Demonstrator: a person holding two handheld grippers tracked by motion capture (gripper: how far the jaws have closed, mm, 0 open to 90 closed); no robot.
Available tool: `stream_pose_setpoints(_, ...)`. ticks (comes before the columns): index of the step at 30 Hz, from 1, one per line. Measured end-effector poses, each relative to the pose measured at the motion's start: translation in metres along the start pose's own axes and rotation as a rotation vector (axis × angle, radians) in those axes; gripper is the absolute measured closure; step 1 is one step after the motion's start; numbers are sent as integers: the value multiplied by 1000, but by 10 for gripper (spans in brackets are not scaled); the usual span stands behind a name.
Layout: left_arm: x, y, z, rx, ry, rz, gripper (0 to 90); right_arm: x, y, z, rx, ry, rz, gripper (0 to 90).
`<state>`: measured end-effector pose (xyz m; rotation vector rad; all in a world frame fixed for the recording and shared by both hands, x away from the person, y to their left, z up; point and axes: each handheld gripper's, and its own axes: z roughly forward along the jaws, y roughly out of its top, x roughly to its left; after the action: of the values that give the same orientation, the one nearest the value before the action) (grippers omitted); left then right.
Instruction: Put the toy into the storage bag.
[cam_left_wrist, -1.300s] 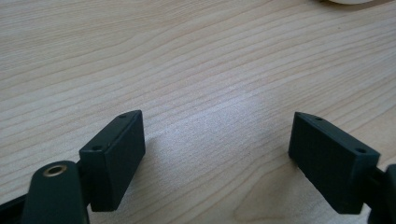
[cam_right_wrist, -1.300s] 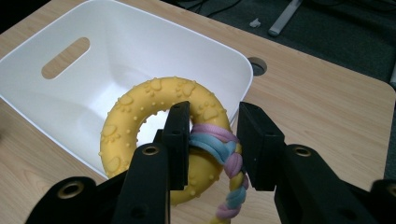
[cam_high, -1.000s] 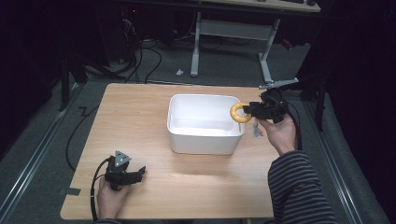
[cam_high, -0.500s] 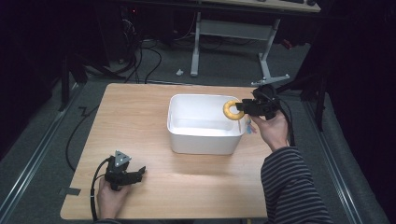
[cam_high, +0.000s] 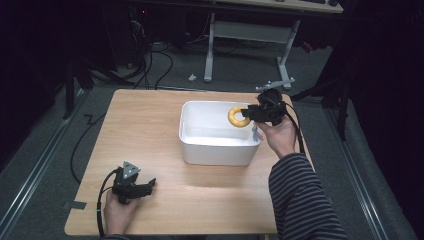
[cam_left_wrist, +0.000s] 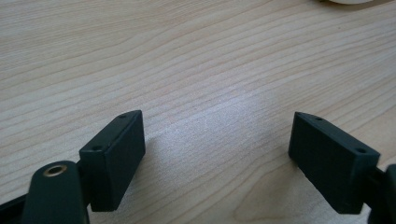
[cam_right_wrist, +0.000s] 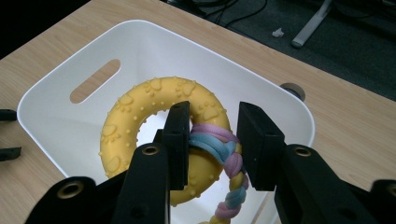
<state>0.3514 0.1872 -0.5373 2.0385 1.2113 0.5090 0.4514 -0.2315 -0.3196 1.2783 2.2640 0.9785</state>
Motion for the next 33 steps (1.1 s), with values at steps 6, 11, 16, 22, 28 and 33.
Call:
stream_pose_setpoints(6,0,0,0,0,0,0,190,6,1,12,9,3,-9,659)
stream_pose_setpoints(11,0,0,0,0,0,0,190,10,1,20,17,5,-25,659)
stream_pose_setpoints(16,0,0,0,0,0,0,190,13,-3,34,44,19,-15,659)
stream_pose_setpoints(22,0,0,0,0,0,0,190,20,-5,45,67,36,-36,658)
stream_pose_setpoints(28,0,0,0,0,0,0,190,28,-5,50,91,62,-49,659)
stream_pose_setpoints(33,0,0,0,0,-1,0,190,34,-6,56,116,75,-71,658)
